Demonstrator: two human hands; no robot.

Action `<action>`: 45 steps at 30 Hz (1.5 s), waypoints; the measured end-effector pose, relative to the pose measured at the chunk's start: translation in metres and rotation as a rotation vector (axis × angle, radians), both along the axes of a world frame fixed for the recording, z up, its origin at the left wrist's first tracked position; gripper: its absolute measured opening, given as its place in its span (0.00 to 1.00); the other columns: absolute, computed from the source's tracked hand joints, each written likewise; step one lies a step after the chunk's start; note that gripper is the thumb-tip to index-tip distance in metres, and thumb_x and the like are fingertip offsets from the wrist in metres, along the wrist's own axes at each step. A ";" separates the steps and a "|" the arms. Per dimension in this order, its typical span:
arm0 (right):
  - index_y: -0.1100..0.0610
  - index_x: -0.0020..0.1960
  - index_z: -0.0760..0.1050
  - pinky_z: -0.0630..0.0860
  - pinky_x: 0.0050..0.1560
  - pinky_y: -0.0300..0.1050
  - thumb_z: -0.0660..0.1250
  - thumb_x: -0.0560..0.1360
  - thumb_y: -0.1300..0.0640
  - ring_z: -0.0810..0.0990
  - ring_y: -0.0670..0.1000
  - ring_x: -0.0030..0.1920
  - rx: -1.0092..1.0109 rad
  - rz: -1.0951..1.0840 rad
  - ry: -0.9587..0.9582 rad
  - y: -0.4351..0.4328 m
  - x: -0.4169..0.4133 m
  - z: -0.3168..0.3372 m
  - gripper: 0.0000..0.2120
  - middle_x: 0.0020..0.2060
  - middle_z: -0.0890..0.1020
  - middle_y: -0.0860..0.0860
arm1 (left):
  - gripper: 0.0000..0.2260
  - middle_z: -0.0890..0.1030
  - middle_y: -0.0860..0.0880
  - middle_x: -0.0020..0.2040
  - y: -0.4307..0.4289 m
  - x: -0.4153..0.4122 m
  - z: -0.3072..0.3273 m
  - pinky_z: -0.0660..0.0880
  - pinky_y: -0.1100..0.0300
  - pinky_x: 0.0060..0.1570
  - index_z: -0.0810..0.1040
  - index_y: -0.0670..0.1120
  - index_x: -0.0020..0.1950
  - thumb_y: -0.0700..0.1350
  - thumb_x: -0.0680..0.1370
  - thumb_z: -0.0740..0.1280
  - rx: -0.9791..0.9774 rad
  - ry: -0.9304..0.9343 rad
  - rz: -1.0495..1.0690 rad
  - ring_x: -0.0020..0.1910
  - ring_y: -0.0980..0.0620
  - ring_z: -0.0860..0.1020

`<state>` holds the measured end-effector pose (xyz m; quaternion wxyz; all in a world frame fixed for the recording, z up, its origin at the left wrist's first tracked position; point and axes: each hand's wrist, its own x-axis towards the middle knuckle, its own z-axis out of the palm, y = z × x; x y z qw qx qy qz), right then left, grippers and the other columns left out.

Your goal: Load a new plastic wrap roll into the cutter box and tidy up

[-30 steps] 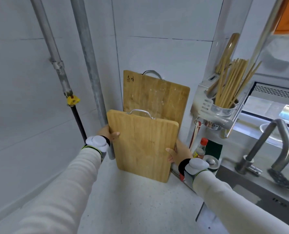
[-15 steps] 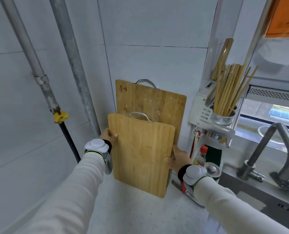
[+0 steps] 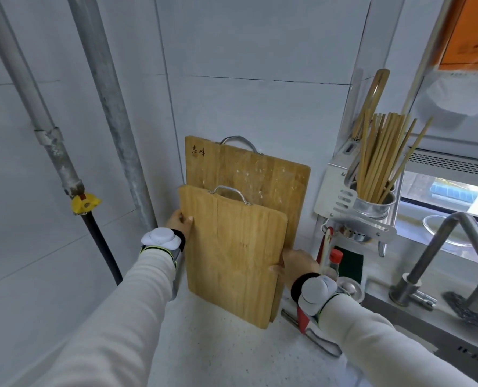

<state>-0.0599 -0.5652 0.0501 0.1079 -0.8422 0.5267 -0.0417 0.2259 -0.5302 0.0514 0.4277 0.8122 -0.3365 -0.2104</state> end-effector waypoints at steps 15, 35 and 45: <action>0.58 0.50 0.78 0.69 0.40 0.42 0.55 0.80 0.53 0.80 0.53 0.49 0.030 0.032 0.203 0.006 0.008 0.000 0.14 0.45 0.79 0.53 | 0.29 0.69 0.41 0.70 -0.018 -0.008 -0.004 0.69 0.49 0.65 0.60 0.42 0.73 0.54 0.77 0.64 -0.076 0.058 -0.046 0.66 0.41 0.71; 0.55 0.39 0.71 0.71 0.39 0.44 0.53 0.80 0.52 0.74 0.52 0.38 0.059 0.075 0.188 0.019 0.013 0.013 0.15 0.28 0.68 0.47 | 0.41 0.56 0.42 0.77 -0.027 -0.049 0.002 0.59 0.48 0.73 0.43 0.42 0.77 0.57 0.76 0.64 0.017 -0.047 -0.015 0.74 0.42 0.61; 0.54 0.29 0.63 0.70 0.38 0.43 0.53 0.80 0.52 0.73 0.51 0.38 0.096 0.110 0.151 0.022 0.007 0.022 0.21 0.28 0.67 0.48 | 0.40 0.57 0.41 0.77 -0.018 -0.058 0.008 0.61 0.49 0.72 0.44 0.43 0.77 0.60 0.76 0.62 0.168 -0.177 -0.047 0.73 0.40 0.62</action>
